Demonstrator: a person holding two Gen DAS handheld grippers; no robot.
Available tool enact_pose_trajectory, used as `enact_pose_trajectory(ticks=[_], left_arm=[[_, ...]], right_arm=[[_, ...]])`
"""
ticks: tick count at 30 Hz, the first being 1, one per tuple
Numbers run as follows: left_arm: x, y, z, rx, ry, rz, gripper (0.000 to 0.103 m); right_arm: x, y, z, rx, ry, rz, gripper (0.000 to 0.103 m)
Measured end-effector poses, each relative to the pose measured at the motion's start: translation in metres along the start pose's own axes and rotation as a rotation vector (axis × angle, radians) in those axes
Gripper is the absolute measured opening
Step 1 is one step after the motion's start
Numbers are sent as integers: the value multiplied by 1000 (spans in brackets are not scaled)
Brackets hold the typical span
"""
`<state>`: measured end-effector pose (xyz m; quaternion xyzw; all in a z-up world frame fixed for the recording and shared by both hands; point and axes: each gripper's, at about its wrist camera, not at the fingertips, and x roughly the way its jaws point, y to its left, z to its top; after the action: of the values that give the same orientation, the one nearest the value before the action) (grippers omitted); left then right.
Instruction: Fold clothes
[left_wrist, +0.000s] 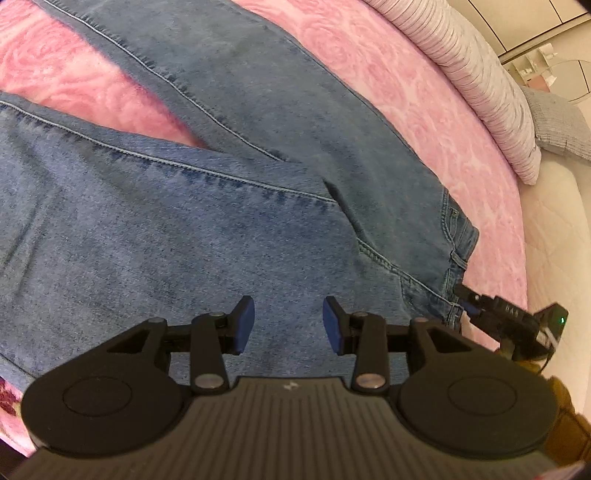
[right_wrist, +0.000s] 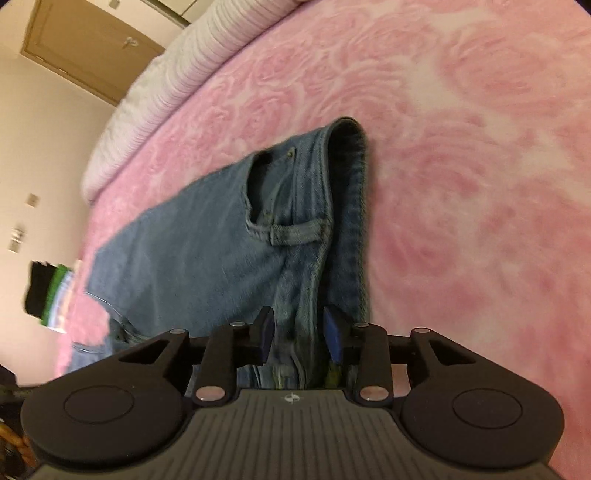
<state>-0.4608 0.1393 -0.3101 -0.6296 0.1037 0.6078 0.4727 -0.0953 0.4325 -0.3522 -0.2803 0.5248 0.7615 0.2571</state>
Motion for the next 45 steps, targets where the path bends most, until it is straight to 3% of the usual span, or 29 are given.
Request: enact_pose_trajectory(ticks=[2, 7, 9, 12, 16, 18, 20, 22, 24, 28, 30, 32, 34, 36, 39, 41, 45], left_arm=[[-1, 3, 0, -10, -3, 10, 35], [-7, 8, 3, -17, -17, 30, 35], [-7, 12, 4, -18, -21, 34, 36], [-5, 18, 4, -23, -12, 53, 36], [-7, 29, -3, -28, 3, 78, 36], [-11, 36, -7, -41, 13, 93, 36], [-15, 41, -10, -48, 14, 98, 36], [-20, 46, -12, -54, 14, 102, 37], [-23, 49, -15, -58, 17, 103, 37], [-29, 55, -25, -64, 21, 95, 37], [-31, 59, -30, -69, 23, 89, 37], [-33, 61, -34, -66, 26, 87, 37], [-33, 63, -38, -60, 33, 82, 37], [-33, 66, -42, -53, 41, 78, 37], [-37, 72, -44, -35, 41, 73, 37], [-41, 79, -44, -23, 43, 73, 37], [-58, 105, -39, -5, 11, 80, 37]], right_arm=[[5, 1, 3, 14, 17, 6, 11], [-7, 44, 2, -125, -32, -198, 0], [-20, 53, 0, -141, -77, -263, 0], [-3, 27, -9, -23, -62, -325, 0], [-1, 32, -11, -33, -65, -344, 5], [-20, 29, -13, 29, -81, -331, 40], [-48, 17, -24, 127, -122, -316, 42], [-72, 2, -46, 245, -122, -231, 42], [-90, -8, -78, 321, -72, -164, 42], [-99, -16, -145, 416, 49, -126, 51], [-99, -17, -175, 480, 59, -93, 51], [-96, -15, -191, 538, 11, -64, 52], [-91, -9, -196, 575, -59, -56, 34], [-88, 3, -194, 560, -85, -147, 16], [-104, 21, -198, 499, -151, -236, 9], [-103, 12, -212, 527, -153, -271, 8], [-95, 19, -205, 557, -159, -353, 18]])
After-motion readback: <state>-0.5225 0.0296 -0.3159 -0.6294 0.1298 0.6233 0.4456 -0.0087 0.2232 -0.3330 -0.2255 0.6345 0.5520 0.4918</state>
